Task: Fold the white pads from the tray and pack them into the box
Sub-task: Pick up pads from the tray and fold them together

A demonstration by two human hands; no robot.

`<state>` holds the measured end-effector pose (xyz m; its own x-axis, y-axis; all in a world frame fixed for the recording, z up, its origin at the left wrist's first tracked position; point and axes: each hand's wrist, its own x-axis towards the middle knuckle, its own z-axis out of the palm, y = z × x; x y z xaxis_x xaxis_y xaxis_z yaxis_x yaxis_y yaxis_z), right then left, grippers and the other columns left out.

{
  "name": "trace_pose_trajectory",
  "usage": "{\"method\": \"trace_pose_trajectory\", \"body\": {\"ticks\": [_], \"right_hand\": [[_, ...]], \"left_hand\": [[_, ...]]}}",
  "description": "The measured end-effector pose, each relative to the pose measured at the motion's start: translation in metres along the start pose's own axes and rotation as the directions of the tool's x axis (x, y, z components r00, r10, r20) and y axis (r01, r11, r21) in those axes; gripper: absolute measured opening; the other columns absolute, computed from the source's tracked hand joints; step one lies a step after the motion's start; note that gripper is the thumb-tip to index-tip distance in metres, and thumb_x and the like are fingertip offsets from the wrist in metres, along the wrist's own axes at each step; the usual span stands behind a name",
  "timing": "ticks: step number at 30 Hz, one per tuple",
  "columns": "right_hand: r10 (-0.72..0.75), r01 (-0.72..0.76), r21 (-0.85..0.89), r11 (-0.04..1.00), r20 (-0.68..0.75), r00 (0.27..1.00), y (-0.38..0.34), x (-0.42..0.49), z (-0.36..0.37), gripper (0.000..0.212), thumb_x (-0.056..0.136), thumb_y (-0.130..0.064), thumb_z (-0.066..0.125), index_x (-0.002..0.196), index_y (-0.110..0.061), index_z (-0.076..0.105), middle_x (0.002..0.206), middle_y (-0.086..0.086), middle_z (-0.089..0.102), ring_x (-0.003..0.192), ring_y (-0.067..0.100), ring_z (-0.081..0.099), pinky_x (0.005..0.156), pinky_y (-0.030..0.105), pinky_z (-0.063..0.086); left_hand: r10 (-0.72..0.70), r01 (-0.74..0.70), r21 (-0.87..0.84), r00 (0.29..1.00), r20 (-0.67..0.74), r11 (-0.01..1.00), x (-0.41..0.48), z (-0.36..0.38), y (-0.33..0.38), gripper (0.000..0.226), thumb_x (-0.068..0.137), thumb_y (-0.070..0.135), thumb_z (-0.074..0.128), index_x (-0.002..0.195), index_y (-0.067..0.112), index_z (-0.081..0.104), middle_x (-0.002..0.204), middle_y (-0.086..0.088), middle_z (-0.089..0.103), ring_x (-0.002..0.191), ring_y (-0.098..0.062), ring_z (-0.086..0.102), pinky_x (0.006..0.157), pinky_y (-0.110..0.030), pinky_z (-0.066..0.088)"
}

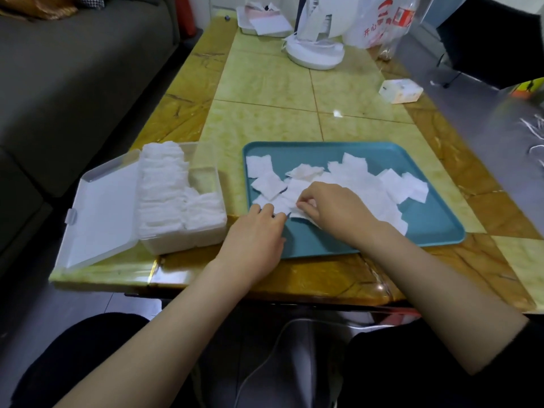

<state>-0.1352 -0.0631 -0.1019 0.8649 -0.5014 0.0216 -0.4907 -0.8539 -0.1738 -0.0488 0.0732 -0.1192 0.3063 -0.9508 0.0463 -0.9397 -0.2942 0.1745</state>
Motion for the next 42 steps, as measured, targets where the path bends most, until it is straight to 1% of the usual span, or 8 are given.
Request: {"method": "trace_pose_trajectory", "body": {"ticks": [9,13,16,24,30,34,37,42], "right_hand": [[0.115,0.009,0.322,0.947,-0.361,0.925,0.007,-0.001,0.005,0.018,0.097,-0.022,0.046,0.094,-0.015,0.062,0.086,0.004,0.060,0.084,0.016,0.046,0.069,0.025,0.031],[-0.044,0.203,0.487,0.849,-0.318,0.947,0.001,-0.007,-0.002,0.015,0.091,-0.023,0.048,0.089,-0.017,0.062,0.081,-0.004,0.061,0.076,0.004,0.048,0.069,0.015,0.033],[-0.074,0.226,0.642,0.733,-0.255,0.964,-0.003,-0.009,-0.008,0.011,0.091,-0.020,0.049,0.087,-0.021,0.060,0.077,-0.016,0.058,0.072,-0.005,0.051,0.067,0.010,0.037],[0.093,0.081,0.726,0.683,-0.197,0.976,0.001,-0.008,-0.005,0.015,0.094,-0.012,0.052,0.080,-0.018,0.056,0.062,-0.011,0.054,0.057,0.001,0.051,0.064,0.016,0.043],[0.291,-0.041,0.675,0.737,-0.261,0.920,0.007,-0.008,-0.003,0.013,0.097,-0.017,0.048,0.085,-0.016,0.054,0.069,-0.013,0.051,0.065,0.005,0.049,0.063,0.015,0.039],[0.376,-0.060,0.892,0.447,-0.126,0.918,0.004,-0.008,-0.016,0.016,0.098,-0.018,0.044,0.087,-0.014,0.055,0.064,-0.006,0.051,0.053,0.002,0.048,0.056,0.013,0.042],[0.134,-0.047,0.966,0.254,0.013,0.991,0.001,-0.012,-0.023,0.018,0.098,-0.014,0.045,0.085,-0.014,0.057,0.071,-0.003,0.054,0.060,0.003,0.050,0.057,0.014,0.045],[0.092,-0.032,0.873,0.487,-0.015,0.996,0.000,-0.011,-0.013,0.017,0.093,-0.008,0.052,0.080,-0.015,0.060,0.078,0.009,0.056,0.068,0.012,0.051,0.057,0.017,0.048]], "left_hand": [[-0.157,0.109,-0.295,0.977,-0.145,0.949,-0.006,-0.008,0.007,0.037,0.096,0.037,0.049,0.126,0.017,0.038,0.125,0.000,0.046,0.105,-0.020,0.055,0.071,-0.026,0.040],[-0.273,0.066,-0.618,0.930,-0.247,0.783,0.005,-0.009,0.000,0.057,0.087,0.024,0.066,0.135,0.012,0.038,0.131,-0.003,0.041,0.114,-0.016,0.046,0.091,-0.022,0.038],[-0.293,0.055,-0.643,0.917,-0.270,0.764,0.009,-0.013,-0.004,0.022,0.085,0.024,0.068,0.103,0.021,0.056,0.100,0.007,0.054,0.096,-0.012,0.051,0.079,-0.022,0.039],[-0.354,0.094,-0.722,0.910,-0.217,0.685,0.014,-0.010,-0.009,0.016,0.083,0.017,0.070,0.080,0.013,0.056,0.069,0.005,0.056,0.064,-0.015,0.051,0.059,-0.023,0.040],[-0.352,0.177,-0.710,0.930,-0.107,0.682,0.012,-0.008,-0.010,0.011,0.085,0.010,0.068,0.089,0.019,0.061,0.083,0.000,0.065,0.081,-0.016,0.061,0.069,-0.021,0.046],[-0.398,0.192,-0.731,0.910,-0.118,0.655,0.015,-0.006,-0.012,0.020,0.088,0.019,0.062,0.088,-0.001,0.063,0.084,-0.019,0.065,0.082,-0.031,0.061,0.068,-0.036,0.046],[-0.412,0.183,-0.848,0.910,-0.046,0.498,0.018,-0.008,-0.013,0.030,0.078,0.026,0.061,0.088,-0.002,0.065,0.085,-0.020,0.070,0.087,-0.035,0.067,0.078,-0.051,0.055],[-0.315,0.192,-0.926,0.945,0.085,0.325,0.018,-0.007,-0.010,0.013,0.089,0.003,0.060,0.098,0.000,0.069,0.092,-0.012,0.074,0.091,-0.023,0.071,0.079,-0.032,0.058]]}}
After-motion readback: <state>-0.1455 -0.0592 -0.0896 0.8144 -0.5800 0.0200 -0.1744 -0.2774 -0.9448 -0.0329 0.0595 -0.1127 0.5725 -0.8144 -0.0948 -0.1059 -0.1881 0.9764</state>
